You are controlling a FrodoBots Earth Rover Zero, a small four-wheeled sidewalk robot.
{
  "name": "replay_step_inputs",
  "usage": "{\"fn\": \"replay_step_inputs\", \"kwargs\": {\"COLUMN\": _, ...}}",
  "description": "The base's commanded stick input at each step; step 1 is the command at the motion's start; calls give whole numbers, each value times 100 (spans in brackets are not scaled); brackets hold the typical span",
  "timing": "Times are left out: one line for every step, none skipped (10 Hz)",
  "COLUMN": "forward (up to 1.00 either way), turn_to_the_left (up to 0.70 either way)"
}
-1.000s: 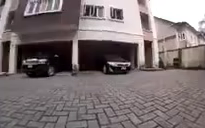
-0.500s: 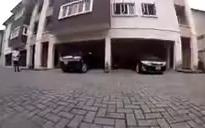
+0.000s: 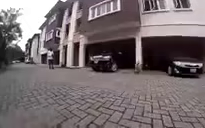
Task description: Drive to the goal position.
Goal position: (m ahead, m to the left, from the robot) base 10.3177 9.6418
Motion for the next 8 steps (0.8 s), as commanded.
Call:
{"fn": "replay_step_inputs", "kwargs": {"forward": 0, "turn_to_the_left": 70}}
{"fn": "replay_step_inputs", "kwargs": {"forward": 0, "turn_to_the_left": 70}}
{"fn": "replay_step_inputs", "kwargs": {"forward": 0, "turn_to_the_left": 0}}
{"fn": "replay_step_inputs", "kwargs": {"forward": 0, "turn_to_the_left": 0}}
{"fn": "replay_step_inputs", "kwargs": {"forward": 0, "turn_to_the_left": 0}}
{"fn": "replay_step_inputs", "kwargs": {"forward": 0, "turn_to_the_left": 0}}
{"fn": "replay_step_inputs", "kwargs": {"forward": 41, "turn_to_the_left": 0}}
{"fn": "replay_step_inputs", "kwargs": {"forward": 66, "turn_to_the_left": 0}}
